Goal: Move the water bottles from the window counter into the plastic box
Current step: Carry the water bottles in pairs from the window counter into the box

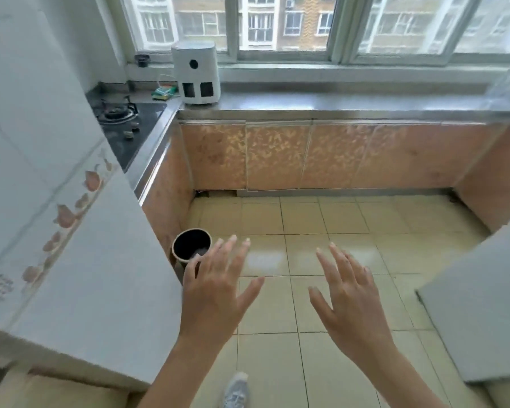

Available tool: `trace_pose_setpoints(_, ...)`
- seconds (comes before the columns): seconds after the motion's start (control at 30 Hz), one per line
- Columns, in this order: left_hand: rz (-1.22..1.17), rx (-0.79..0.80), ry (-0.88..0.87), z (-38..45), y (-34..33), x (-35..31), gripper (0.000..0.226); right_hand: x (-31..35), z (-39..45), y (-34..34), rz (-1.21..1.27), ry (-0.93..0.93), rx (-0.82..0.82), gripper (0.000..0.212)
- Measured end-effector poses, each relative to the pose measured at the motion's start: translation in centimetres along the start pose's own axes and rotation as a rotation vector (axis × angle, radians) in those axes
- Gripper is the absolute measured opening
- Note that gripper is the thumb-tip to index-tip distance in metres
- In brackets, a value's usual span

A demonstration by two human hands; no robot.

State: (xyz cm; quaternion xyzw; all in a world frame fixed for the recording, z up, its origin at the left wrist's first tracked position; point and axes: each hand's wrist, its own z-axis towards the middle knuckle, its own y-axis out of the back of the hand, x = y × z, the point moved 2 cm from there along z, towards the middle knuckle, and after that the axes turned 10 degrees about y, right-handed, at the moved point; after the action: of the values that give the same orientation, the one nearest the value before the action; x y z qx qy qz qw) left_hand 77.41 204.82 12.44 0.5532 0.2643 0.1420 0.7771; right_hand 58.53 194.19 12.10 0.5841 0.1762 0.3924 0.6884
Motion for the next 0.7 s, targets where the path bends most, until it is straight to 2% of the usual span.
trace_pose_setpoints(0.3,-0.118,0.05,-0.271,13.0,-5.2,-5.3,0.064,-7.4,6.3,-0.6,-0.083,-0.346,-0.041,0.062)
trace_pose_setpoints(0.53,-0.133,0.085,-0.449,22.8,-8.7,-9.2,0.064,-12.0,11.8,-0.6,-0.155,-0.489,-0.105,0.058)
trace_pose_setpoints(0.7,-0.15,0.128,-0.522,28.1,-12.6,-14.7,0.063,-18.1,14.3,-0.9,-0.157,-0.586,-0.111,0.058)
